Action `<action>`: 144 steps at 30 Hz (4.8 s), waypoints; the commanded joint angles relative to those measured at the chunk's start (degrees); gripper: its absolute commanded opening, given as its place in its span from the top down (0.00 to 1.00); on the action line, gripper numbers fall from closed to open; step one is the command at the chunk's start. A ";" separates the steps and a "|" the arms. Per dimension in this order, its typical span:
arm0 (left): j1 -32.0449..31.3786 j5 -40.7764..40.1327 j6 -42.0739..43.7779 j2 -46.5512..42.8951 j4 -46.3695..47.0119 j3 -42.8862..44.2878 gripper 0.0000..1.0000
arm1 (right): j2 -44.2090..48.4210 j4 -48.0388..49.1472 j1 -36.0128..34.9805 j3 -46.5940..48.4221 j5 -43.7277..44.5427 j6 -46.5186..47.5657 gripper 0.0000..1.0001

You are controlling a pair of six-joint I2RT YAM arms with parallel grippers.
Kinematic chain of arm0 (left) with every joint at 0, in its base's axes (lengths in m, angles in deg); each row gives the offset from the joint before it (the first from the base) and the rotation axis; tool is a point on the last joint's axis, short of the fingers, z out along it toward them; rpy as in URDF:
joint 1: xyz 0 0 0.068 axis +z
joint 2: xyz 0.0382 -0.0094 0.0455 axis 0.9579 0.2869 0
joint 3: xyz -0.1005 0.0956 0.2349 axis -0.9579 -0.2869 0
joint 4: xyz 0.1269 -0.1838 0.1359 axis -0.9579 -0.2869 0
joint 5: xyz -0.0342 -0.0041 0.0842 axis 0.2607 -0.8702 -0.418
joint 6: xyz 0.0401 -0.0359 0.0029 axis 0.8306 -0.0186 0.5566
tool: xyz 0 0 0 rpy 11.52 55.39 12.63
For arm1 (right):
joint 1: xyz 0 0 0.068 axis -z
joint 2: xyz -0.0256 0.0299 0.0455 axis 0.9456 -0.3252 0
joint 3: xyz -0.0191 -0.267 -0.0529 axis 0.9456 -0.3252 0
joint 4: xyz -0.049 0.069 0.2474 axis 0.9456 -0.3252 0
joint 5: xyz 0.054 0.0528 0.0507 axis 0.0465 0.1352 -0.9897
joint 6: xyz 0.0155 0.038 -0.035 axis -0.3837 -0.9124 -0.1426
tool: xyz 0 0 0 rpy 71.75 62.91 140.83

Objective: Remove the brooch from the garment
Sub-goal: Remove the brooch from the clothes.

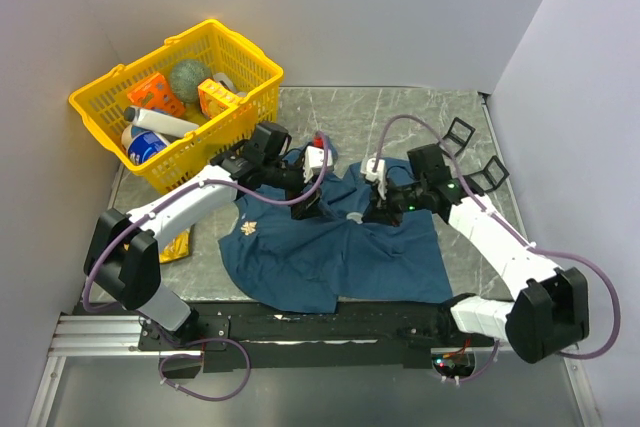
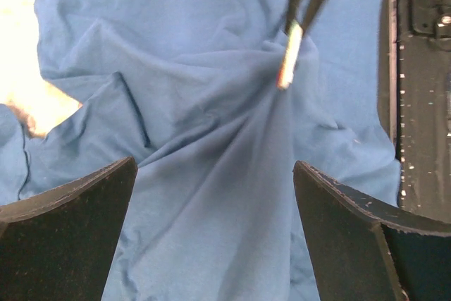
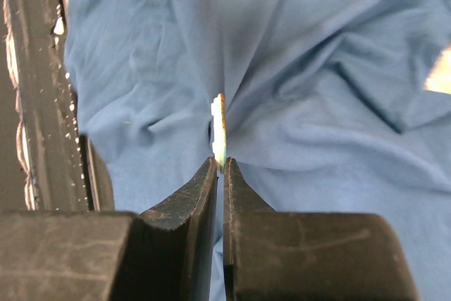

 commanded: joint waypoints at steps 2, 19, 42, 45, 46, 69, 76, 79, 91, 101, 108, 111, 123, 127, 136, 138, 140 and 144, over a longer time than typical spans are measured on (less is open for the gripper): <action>-1.36 5.46 0.86 -0.51 1.47 0.86 0.01 | 2.87 2.02 3.57 -1.09 -3.49 -1.07 1.00; -4.44 8.45 -6.52 9.42 8.51 7.36 0.06 | -0.03 3.25 4.19 -3.20 -7.28 -1.60 1.00; -5.32 9.25 -12.85 9.25 12.19 7.19 0.17 | 0.59 3.86 4.71 -4.44 -7.62 -1.33 1.00; -5.49 8.19 -13.11 9.51 12.72 6.57 0.17 | 0.68 4.04 4.72 -4.78 -7.71 -1.24 1.00; -5.58 7.93 -13.29 9.68 12.72 6.75 0.17 | 0.76 4.04 4.72 -4.87 -7.63 -1.16 1.00; -6.99 6.69 -12.67 12.06 11.58 7.54 0.25 | 1.03 3.86 4.72 -4.96 -8.06 -0.80 1.00; -7.08 6.69 -12.41 12.85 11.14 7.80 0.30 | 1.56 3.95 4.63 -5.14 -8.33 -0.80 1.00; -7.25 6.87 -12.06 13.11 10.97 7.98 0.33 | 1.56 4.13 4.72 -5.22 -8.15 -0.63 1.00; -7.51 12.58 -7.93 13.29 6.31 8.86 0.38 | 1.47 4.83 4.71 -5.58 -7.27 -0.72 1.00; -8.13 12.93 -7.84 14.26 6.04 9.30 0.46 | 1.82 4.65 4.72 -5.40 -8.15 -0.89 1.00; -8.22 12.58 -8.89 14.17 7.01 9.04 0.50 | 1.82 4.57 4.63 -5.49 -7.98 -0.80 1.00; -8.22 12.58 -9.16 13.99 7.45 8.86 0.52 | 1.56 4.48 4.72 -5.49 -7.71 -0.54 1.00; -8.22 13.37 -9.86 14.34 7.89 8.95 0.77 | 1.47 4.74 4.72 -5.58 -7.54 -0.72 1.00; -8.39 12.67 -9.77 14.69 7.45 9.30 0.99 | 1.47 5.00 4.72 -5.49 -7.54 -0.89 1.00; -8.48 12.67 -14.25 14.52 12.62 7.28 0.99 | 3.22 7.98 7.70 -5.14 -9.20 -3.88 0.62; -8.48 12.84 -16.71 14.61 15.35 6.31 0.99 | 4.28 9.22 9.63 -5.84 -10.43 -5.28 0.55; -8.39 13.02 -19.42 14.69 17.28 5.26 0.99 | 5.15 10.45 10.34 -6.63 -11.40 -6.16 0.52; -7.96 13.99 -23.21 14.61 22.29 3.85 0.99 | 5.95 13.00 12.27 -7.42 -13.33 -8.88 0.46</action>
